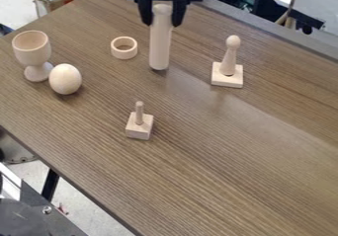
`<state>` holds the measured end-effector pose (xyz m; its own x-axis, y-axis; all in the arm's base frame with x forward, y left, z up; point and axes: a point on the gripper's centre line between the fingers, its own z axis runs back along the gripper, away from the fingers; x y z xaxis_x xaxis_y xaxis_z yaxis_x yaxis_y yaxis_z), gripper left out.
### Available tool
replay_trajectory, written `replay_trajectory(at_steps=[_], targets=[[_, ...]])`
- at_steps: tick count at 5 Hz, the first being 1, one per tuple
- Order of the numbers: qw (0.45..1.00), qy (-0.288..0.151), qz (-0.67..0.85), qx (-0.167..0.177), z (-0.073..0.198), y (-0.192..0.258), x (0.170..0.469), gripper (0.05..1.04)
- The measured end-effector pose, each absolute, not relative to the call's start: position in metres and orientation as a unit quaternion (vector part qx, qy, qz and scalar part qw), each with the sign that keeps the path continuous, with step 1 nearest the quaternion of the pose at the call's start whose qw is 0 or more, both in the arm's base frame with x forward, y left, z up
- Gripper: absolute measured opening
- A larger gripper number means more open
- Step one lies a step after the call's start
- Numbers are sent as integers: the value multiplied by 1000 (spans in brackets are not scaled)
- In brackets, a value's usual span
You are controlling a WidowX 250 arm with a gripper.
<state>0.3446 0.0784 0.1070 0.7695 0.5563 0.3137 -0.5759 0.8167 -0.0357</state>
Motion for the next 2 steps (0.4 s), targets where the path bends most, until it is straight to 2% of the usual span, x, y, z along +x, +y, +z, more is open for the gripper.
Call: replay_trajectory(at_steps=[1, 2], targets=[[940, -157, 301, 31, 107, 78, 345, 962], [939, -155, 306, 35, 107, 79, 344, 1000]])
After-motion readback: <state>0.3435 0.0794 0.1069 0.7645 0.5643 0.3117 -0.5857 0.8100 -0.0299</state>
